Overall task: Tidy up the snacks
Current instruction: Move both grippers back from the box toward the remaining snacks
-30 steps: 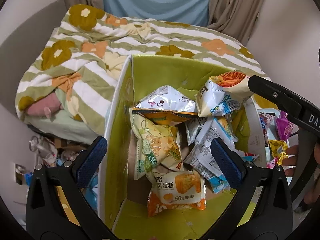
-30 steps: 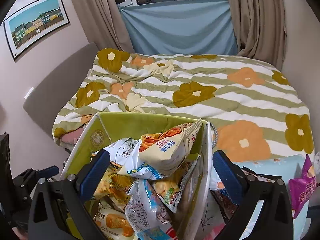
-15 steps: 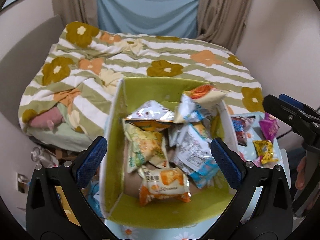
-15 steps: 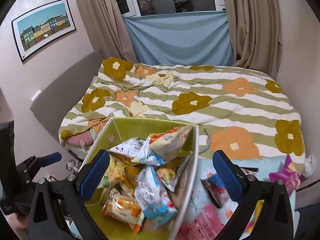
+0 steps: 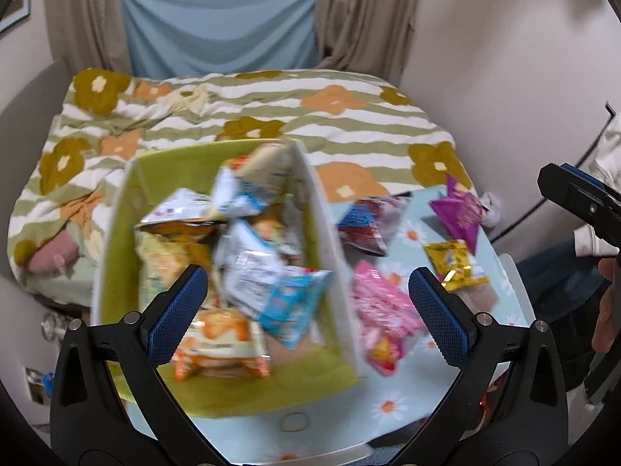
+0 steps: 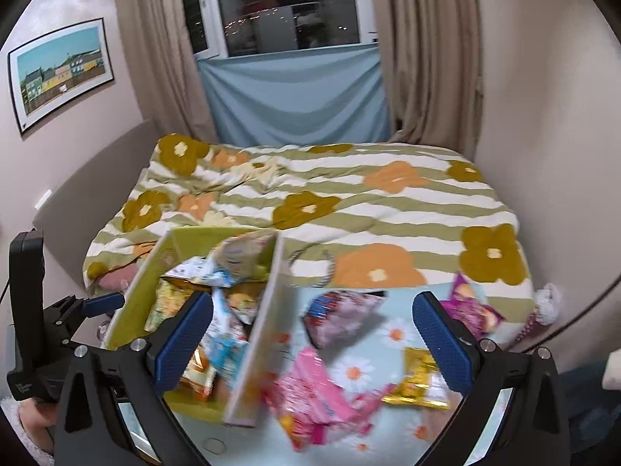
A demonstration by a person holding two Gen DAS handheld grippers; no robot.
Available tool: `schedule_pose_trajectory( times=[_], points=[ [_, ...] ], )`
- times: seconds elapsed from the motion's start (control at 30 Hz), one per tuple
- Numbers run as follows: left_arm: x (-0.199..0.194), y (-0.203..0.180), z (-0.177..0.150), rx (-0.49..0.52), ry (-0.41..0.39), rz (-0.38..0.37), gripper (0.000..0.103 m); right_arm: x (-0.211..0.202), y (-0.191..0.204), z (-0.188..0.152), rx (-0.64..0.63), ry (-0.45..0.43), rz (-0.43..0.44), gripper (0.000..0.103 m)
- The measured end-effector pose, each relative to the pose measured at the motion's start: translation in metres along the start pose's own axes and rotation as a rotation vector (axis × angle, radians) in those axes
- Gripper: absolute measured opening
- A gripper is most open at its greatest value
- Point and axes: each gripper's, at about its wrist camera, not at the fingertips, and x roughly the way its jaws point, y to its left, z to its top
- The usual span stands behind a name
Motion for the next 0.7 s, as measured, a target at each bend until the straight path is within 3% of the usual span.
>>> schedule_pose_trajectory(
  times=[0.33,0.7],
  points=[
    [0.036,-0.107,-0.022,0.021,0.062,-0.017,0.103,-0.016,-0.102,-0.041,0.015,0.064,-0.013,0.103],
    [0.109,-0.163,-0.02,0.038,0.15,-0.016,0.103,0.025,-0.181,-0.107,-0.004,0.203,0.026,0.103]
  ],
)
